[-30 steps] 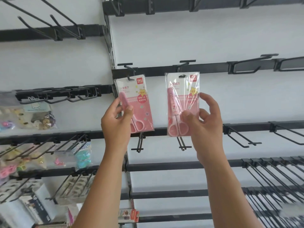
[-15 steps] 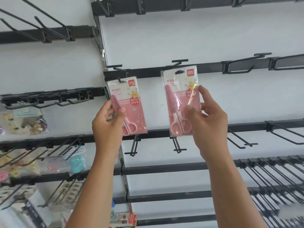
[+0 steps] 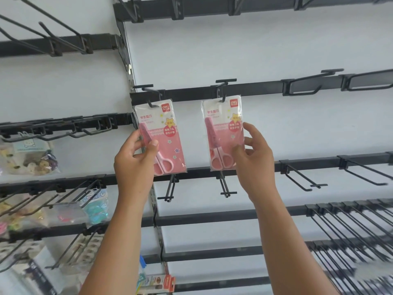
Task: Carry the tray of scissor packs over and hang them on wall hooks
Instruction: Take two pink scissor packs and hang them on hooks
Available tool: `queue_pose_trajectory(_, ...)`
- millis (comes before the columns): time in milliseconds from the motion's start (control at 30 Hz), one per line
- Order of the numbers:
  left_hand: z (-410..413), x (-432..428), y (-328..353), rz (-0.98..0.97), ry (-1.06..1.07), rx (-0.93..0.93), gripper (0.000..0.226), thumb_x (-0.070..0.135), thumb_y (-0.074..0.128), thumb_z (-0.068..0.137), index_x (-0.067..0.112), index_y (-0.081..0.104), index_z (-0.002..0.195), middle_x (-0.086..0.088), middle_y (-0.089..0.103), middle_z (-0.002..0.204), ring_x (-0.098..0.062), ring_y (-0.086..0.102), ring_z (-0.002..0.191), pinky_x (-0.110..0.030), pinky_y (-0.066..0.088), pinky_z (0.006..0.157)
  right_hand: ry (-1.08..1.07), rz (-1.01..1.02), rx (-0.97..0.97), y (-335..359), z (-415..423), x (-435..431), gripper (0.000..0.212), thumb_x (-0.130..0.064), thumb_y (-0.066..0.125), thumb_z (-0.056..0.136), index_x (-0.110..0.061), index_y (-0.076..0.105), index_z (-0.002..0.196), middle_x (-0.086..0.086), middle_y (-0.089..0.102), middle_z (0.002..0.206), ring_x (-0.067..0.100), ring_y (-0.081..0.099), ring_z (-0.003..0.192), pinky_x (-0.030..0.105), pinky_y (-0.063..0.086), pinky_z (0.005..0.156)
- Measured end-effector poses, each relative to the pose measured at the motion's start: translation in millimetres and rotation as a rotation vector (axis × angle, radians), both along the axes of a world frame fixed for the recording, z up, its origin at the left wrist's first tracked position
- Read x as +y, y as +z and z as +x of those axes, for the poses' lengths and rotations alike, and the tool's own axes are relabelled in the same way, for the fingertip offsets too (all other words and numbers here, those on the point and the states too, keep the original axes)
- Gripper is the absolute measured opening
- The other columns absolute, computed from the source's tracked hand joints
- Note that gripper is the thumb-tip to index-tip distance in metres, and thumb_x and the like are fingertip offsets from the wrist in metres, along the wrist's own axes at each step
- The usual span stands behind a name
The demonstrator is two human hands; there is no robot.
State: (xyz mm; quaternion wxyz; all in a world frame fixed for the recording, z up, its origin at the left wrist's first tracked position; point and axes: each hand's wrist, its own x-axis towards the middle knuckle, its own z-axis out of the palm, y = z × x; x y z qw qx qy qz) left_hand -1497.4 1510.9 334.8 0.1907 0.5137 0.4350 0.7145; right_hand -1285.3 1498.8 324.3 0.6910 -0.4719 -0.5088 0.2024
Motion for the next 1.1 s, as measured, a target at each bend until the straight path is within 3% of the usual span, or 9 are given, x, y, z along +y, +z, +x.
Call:
queue_pose_trajectory(167,-0.3,-6.3,-2.9,-0.029,0.051,0.056,0.03,0.029,0.067,0.093,0.055,0.059,0.107,0.015,0.072,0.107,-0.006,0.074,0.084,-0.039,0.061,0.08,-0.054,0.016,-0.064,-1.5,2.2,-7.3,0.048,-0.013,0.052,0.096,-0.03,0.05,0.141,-0.014,0.056,0.13,-0.008,0.059,0.102,0.001,0.044,0.063)
queue_pose_trajectory(300,0.5,-16.7,-11.4,-0.069,0.148,0.132,0.036,0.034,0.066,0.093,0.03,0.06,0.129,0.012,0.066,0.114,-0.007,0.066,0.093,-0.037,0.055,0.089,-0.144,0.039,-0.232,-3.6,3.2,-21.9,0.05,-0.014,0.054,0.096,-0.024,0.045,0.145,-0.016,0.044,0.139,-0.028,0.045,0.097,-0.003,0.039,0.067)
queue_pose_trajectory(400,2.1,-25.2,-24.0,-0.079,0.231,0.256,0.04,0.034,0.064,0.094,0.021,0.06,0.132,0.005,0.063,0.128,-0.015,0.061,0.106,-0.034,0.049,0.092,-0.243,0.042,-0.393,-9.8,2.8,-28.1,0.052,-0.018,0.055,0.096,-0.022,0.041,0.146,-0.011,0.041,0.147,0.0,0.049,0.115,0.022,0.046,0.078)
queue_pose_trajectory(500,4.7,-34.7,-38.7,-0.027,0.314,0.467,0.033,0.03,0.063,0.095,0.015,0.063,0.124,0.0,0.065,0.124,-0.019,0.059,0.11,-0.027,0.043,0.09,-0.287,0.008,-0.538,-21.0,-1.9,-34.1,0.052,-0.02,0.055,0.095,-0.024,0.042,0.145,-0.004,0.042,0.152,0.024,0.051,0.123,0.043,0.053,0.084)
queue_pose_trajectory(600,7.9,-47.5,-53.0,0.011,0.359,0.624,0.027,0.024,0.061,0.095,0.014,0.061,0.121,-0.001,0.065,0.119,-0.023,0.058,0.109,-0.034,0.045,0.091,-0.307,-0.017,-0.658,-33.8,-9.8,-46.2,0.047,-0.014,0.058,0.092,-0.021,0.054,0.138,0.005,0.044,0.154,0.029,0.048,0.126,0.042,0.047,0.093)
queue_pose_trajectory(767,9.1,-69.9,-83.7,-0.077,0.388,0.696,0.034,0.026,0.061,0.095,0.011,0.065,0.125,-0.007,0.062,0.133,-0.029,0.056,0.121,-0.044,0.045,0.1,-0.234,-0.099,-0.813,-59.6,-30.1,-65.7,0.043,-0.019,0.059,0.092,-0.018,0.059,0.135,0.006,0.049,0.151,0.034,0.046,0.133,0.049,0.044,0.101)
queue_pose_trajectory(867,5.3,-86.3,-108.5,-0.128,0.411,0.764,0.029,0.023,0.064,0.094,0.008,0.068,0.118,-0.008,0.064,0.128,-0.032,0.058,0.115,-0.045,0.047,0.095,-0.195,-0.135,-0.89,-83.1,-45.3,-77.5,0.039,-0.02,0.06,0.091,-0.016,0.063,0.13,0.009,0.052,0.15,0.038,0.043,0.138,0.052,0.043,0.102)
queue_pose_trajectory(1100,-24.8,-107.9,-173.4,-0.301,0.38,0.9,0.03,0.021,0.068,0.091,0.007,0.069,0.117,-0.013,0.064,0.131,-0.038,0.058,0.119,-0.05,0.046,0.098,-0.102,-0.222,-0.934,-142.1,-85.5,-96.5,0.039,-0.019,0.061,0.09,-0.016,0.064,0.129,0.007,0.057,0.145,0.034,0.049,0.134,0.048,0.041,0.104)
